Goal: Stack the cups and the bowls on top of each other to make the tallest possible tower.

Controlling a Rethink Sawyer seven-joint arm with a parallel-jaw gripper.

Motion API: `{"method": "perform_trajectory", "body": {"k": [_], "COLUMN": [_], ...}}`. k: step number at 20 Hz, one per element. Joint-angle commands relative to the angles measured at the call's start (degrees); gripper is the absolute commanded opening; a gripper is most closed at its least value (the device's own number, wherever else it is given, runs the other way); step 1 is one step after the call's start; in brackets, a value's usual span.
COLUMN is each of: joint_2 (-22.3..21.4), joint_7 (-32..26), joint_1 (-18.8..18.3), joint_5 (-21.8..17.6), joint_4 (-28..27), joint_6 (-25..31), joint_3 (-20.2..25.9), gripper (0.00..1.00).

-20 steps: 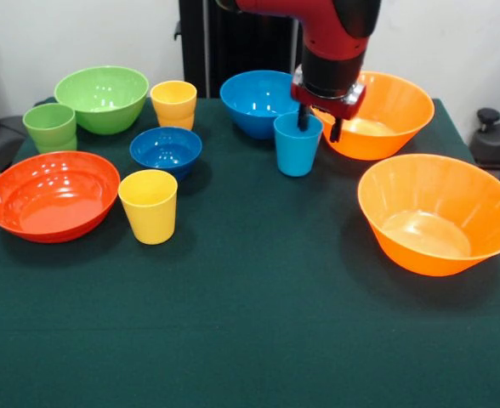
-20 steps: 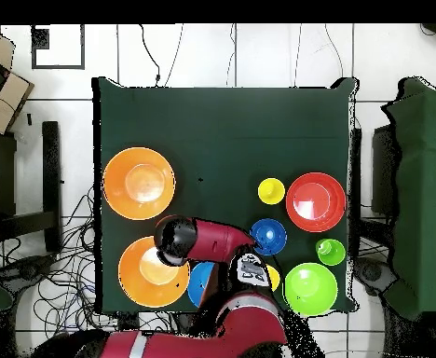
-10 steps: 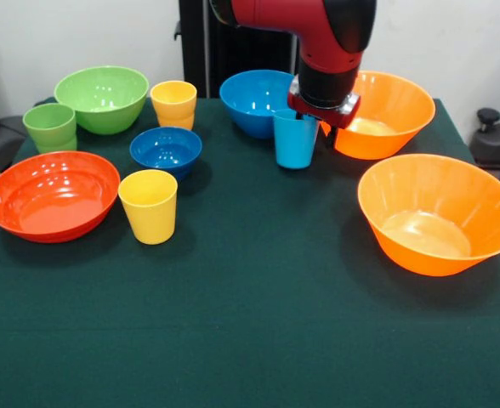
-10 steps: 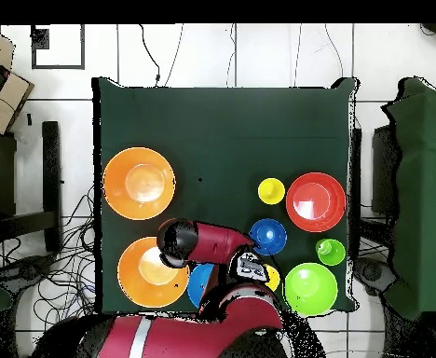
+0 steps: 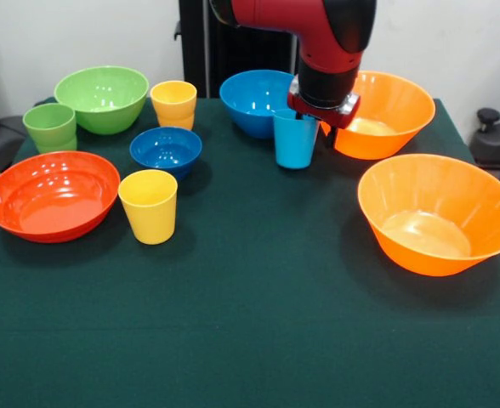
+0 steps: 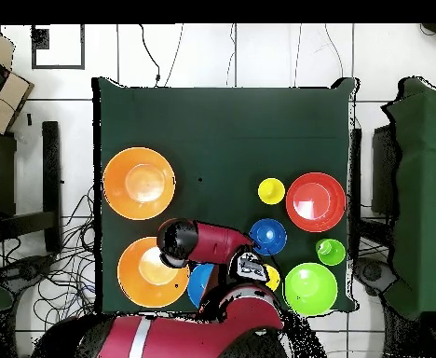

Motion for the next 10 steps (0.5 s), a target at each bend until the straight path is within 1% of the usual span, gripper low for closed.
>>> {"method": "perform_trajectory", "body": {"k": [1, 10], "joint_2": [1.2, 1.5], "joint_7": [4.8, 5.2], "joint_1": [-0.1, 0.2], "joint_5": [-1.0, -0.9], "joint_4": [-3.7, -3.8], "joint_6": [-4.1, -4.4], "joint_3": [3.2, 3.0], "gripper": [1.00, 1.00]}}
